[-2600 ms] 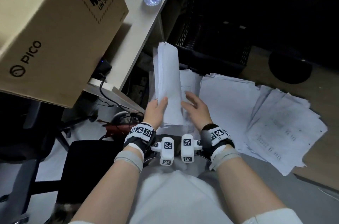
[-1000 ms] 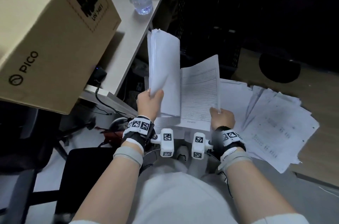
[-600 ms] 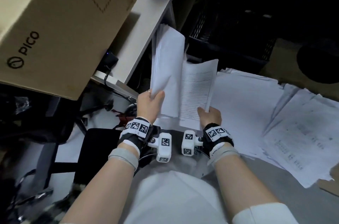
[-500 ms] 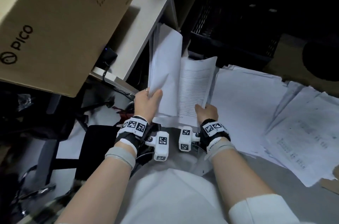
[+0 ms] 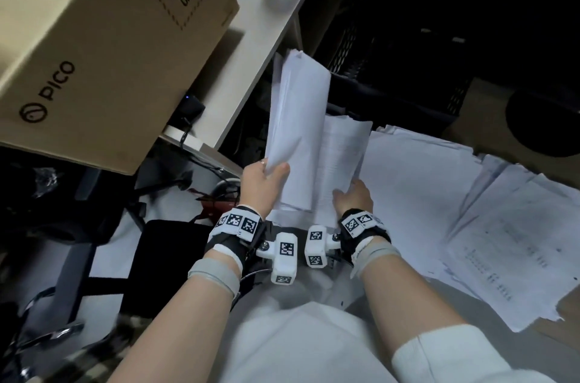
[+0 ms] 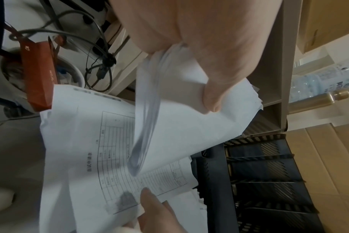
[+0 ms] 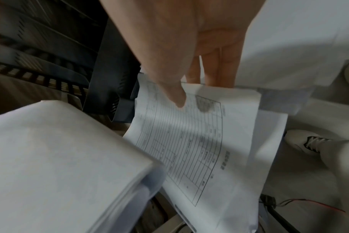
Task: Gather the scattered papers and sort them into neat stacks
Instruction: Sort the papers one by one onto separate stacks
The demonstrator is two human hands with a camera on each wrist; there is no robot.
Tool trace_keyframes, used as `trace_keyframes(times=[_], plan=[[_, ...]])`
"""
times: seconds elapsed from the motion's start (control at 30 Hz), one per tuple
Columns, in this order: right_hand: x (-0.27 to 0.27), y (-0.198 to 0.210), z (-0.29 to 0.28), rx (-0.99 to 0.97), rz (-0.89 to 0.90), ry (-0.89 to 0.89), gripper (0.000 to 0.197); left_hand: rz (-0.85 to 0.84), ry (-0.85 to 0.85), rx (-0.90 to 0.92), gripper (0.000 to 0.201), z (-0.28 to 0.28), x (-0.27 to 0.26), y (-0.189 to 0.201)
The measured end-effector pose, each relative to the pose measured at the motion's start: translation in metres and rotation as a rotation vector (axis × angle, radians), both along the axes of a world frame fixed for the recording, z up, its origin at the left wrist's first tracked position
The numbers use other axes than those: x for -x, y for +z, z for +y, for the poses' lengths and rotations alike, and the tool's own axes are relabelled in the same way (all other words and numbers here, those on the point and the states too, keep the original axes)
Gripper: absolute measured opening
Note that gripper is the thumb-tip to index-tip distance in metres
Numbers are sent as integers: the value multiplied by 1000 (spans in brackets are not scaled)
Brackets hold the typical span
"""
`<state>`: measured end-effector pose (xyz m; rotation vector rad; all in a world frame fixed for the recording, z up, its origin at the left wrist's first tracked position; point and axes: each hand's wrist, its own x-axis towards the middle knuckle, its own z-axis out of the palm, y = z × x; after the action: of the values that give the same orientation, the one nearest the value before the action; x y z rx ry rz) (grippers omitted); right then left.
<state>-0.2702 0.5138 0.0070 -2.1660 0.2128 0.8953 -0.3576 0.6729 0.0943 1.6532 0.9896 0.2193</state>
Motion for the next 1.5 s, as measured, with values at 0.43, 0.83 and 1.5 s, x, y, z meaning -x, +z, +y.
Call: trace_keyframes(times=[0.43,0.83,1.5], plan=[[-2,-8,21,7,21,47,42,18,119,-7,4,21,23,-18],[-20,91,-12,-592,9,62,63,-28,-97,222,38,-43,-47,2],[-35,141,-122,-521,-72,-227,59,-23,-508,440,25,-140,-110,30]])
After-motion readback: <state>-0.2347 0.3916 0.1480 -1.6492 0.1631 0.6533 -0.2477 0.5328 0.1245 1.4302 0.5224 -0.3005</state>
